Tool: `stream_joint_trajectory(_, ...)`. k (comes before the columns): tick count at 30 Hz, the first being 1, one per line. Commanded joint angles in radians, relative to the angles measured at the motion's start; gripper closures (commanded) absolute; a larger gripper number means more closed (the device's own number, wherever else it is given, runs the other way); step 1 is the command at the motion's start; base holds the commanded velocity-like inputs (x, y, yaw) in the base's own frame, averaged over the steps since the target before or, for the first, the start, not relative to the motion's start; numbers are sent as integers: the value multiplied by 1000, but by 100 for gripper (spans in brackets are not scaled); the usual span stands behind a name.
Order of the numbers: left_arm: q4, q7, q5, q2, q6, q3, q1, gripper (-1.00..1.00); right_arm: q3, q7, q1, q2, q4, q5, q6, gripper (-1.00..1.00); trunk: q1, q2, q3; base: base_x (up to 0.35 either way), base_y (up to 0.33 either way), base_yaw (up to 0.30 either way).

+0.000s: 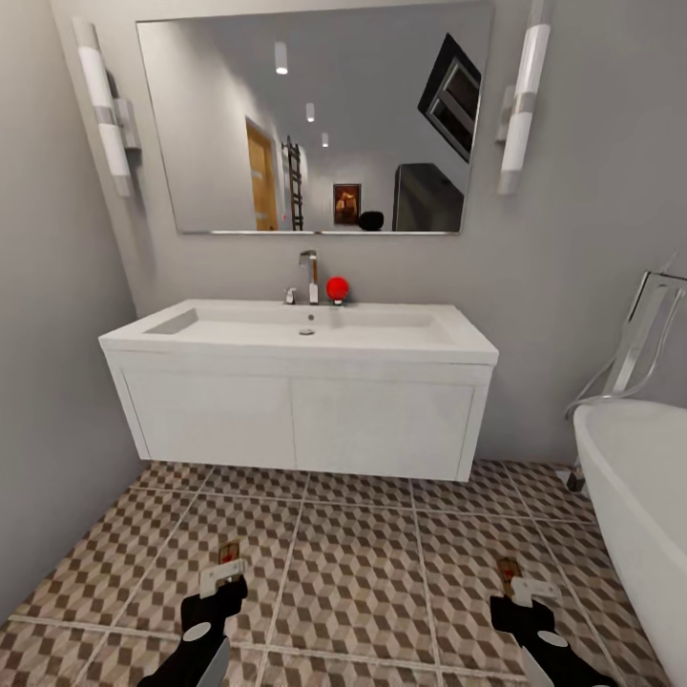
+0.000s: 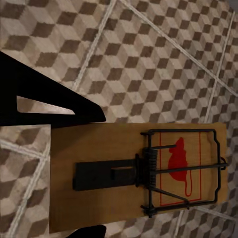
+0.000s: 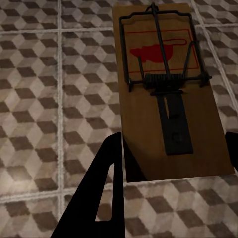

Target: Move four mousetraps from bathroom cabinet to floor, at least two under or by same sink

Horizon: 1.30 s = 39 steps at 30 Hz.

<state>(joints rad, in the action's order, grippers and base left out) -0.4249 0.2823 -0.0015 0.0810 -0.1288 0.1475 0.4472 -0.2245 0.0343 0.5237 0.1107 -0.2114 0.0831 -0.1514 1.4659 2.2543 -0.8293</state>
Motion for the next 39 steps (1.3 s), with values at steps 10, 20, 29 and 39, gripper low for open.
stream_joint_trajectory(10,2,9,-2,0,-5,3,1,100,-6,-1,1,0,1,7,-4,100,38,71,-32,0,0,0)
stream_joint_trajectory(20,2,9,-2,0,-4,3,1,100,-5,-1,1,0,1,7,-4,100,77,141,-64,0,0,0)
stream_joint_trajectory(29,2,9,-2,0,-5,3,1,100,-5,-1,1,0,1,7,-4,100,111,204,-92,0,0,0)
stream_joint_trajectory(39,2,9,-2,0,-5,4,1,100,-5,-1,1,0,1,8,-4,100,136,247,-126,0,0,0)
